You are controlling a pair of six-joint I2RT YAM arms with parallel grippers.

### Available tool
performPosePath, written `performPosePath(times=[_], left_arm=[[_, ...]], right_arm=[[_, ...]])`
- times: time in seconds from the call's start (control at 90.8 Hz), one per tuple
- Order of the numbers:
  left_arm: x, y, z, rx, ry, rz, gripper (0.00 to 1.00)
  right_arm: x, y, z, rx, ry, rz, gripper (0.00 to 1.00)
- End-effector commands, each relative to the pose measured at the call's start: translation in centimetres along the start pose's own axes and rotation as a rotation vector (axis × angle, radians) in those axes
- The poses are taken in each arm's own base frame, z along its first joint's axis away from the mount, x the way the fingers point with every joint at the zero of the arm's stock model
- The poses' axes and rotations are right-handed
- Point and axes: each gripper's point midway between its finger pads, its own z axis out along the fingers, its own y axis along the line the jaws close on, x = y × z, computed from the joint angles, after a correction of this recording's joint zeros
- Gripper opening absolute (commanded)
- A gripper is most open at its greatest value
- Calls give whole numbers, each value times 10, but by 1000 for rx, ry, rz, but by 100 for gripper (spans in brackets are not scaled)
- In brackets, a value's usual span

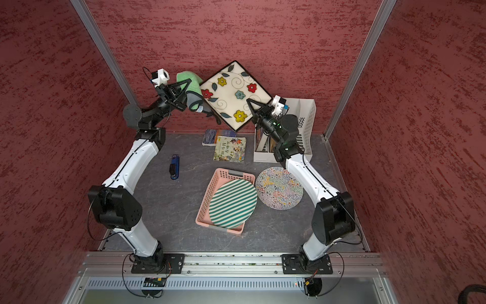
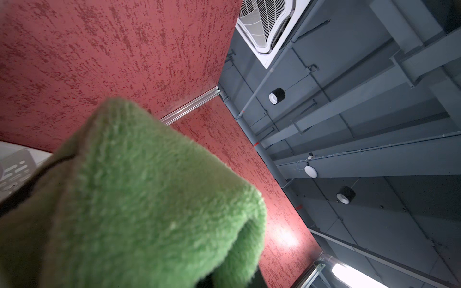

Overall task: Wipe the wet plate dry
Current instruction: Wipe the plate with towel.

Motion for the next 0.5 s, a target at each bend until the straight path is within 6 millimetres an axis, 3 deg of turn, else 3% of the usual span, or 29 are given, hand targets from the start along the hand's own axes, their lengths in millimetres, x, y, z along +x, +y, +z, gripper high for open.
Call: performPosePath(times=[0.0, 0.132, 0.286, 0.386, 0.485], left_arm=[[-1, -11, -1, 94, -25, -19, 0], [-11, 12, -15, 104, -96, -106, 0], [-15, 13, -20, 116, -116, -108, 0], [-14, 6, -9, 135, -94, -103, 0], [-13, -3, 1, 174, -83, -117, 0]], right_arm=[[21, 107, -15, -363, 55, -68, 0], [6, 122, -24, -398, -13, -97, 0], [-1, 140, -27, -441, -30, -121, 0], [10, 136, -17, -427, 36, -121, 0], [17, 116, -10, -390, 67, -81, 0]])
